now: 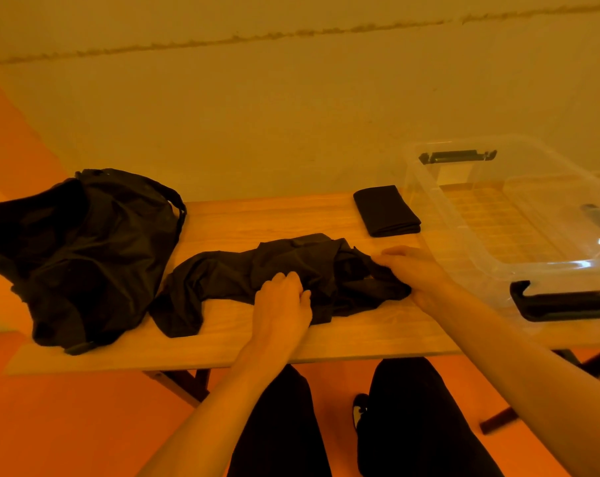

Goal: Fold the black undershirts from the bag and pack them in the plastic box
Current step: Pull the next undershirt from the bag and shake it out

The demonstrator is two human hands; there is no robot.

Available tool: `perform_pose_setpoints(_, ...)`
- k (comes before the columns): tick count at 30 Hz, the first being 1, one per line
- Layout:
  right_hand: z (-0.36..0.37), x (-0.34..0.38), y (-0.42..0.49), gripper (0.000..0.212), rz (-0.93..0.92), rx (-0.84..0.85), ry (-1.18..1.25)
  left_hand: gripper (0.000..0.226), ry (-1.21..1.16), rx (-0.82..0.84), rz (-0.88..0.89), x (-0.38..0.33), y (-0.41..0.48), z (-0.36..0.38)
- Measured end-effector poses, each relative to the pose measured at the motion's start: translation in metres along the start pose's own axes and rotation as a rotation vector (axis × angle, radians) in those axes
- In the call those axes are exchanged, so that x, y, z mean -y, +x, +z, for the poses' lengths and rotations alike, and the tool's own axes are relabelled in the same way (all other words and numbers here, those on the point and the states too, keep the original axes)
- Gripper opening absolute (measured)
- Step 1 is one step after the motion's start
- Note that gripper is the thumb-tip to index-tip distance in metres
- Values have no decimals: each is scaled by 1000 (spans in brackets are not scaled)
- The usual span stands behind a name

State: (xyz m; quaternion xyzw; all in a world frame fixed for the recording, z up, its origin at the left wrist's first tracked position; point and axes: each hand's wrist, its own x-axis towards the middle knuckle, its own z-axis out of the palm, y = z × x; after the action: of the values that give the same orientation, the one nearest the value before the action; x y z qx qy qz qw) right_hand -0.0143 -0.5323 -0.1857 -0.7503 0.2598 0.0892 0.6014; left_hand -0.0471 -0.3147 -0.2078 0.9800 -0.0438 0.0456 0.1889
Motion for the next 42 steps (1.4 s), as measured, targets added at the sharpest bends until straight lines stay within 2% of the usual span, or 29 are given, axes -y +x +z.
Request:
perform_pose_setpoints(3,-4,1,-4,4,-40,-95,81,23,-260,-87,15,6,3,-2)
perform_pose_setpoints(6,-12,-2,-6,15,-129,-232,271,22,-720,-152,-128,13,5,-21)
perform_pose_setpoints(8,-15,2,-10,22,-111,-166,400,22,-1136,-134,-280,17,10,-39)
perform_pose_setpoints(11,-12,9,-14,27,-23,14,515,10,-1733,-46,-375,22,20,-63)
perform_pose_setpoints(13,-10,10,-16,20,63,84,363,26,-2037,36,-446,27,21,-80)
perform_pose_setpoints(14,-8,10,-17,23,110,100,232,33,-2147,90,-478,27,19,-87)
perform_pose_setpoints(15,-8,10,-17,31,140,105,88,31,-2156,113,-507,27,16,-95)
perform_pose_setpoints(17,-10,10,-12,50,133,69,-205,14,-2026,97,-575,28,10,-106)
perform_pose_setpoints(20,-11,17,-12,68,86,27,-503,17,-1847,94,-571,35,8,-114)
perform_pose_setpoints(23,-6,28,-18,59,105,67,-489,18,-1814,112,-463,46,9,-125)
perform_pose_setpoints(25,-8,38,-23,38,40,69,-457,12,-1836,94,-351,46,12,-139)
perform_pose_setpoints(26,-9,45,-25,28,-30,57,-428,15,-1848,90,-280,43,14,-149)
perform_pose_setpoints(28,-14,62,-27,21,-191,2,-300,22,-1835,70,-156,36,17,-171)
perform_pose_setpoints(30,-19,83,-27,21,-298,-44,-41,28,-1757,49,-78,29,23,-191)
perform_pose_setpoints(33,-25,125,-28,23,-383,-19,370,27,-1632,-42,-37,17,41,-224)
perform_pose_setpoints(36,-36,182,-38,27,-404,93,669,25,-1579,-158,13,4,67,-270)
perform_pose_setpoints(38,-44,227,-57,28,-401,214,813,24,-1643,-190,69,-6,81,-315)
perform_pose_setpoints(40,-53,273,-81,27,-412,298,877,26,-1773,-170,159,-16,86,-364)
perform_pose_setpoints(42,-62,317,-111,17,-446,365,878,27,-1841,-184,319,-26,88,-414)
